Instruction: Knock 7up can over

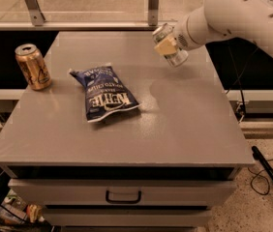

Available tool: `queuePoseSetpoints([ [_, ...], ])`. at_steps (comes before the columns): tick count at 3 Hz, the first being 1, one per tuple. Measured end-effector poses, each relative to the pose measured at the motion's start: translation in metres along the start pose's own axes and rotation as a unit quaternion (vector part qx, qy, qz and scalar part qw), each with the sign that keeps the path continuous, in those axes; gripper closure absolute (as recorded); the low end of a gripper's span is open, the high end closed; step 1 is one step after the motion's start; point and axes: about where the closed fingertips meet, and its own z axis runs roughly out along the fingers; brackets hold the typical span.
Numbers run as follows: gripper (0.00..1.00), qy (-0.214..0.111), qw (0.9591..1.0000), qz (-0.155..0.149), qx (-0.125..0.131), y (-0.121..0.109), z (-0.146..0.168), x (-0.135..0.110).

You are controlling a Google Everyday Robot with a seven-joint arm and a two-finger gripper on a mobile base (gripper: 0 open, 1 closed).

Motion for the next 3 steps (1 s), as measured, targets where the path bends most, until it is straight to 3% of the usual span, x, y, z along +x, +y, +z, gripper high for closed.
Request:
queuePoseSetpoints([
  [2,1.00,0.058,0.9955,-0.048,-0.057,0.030,0.031,0.003],
  [3,1.00,0.080,0.9895,-0.068,-0.099,0.045,0.052,0.002],
])
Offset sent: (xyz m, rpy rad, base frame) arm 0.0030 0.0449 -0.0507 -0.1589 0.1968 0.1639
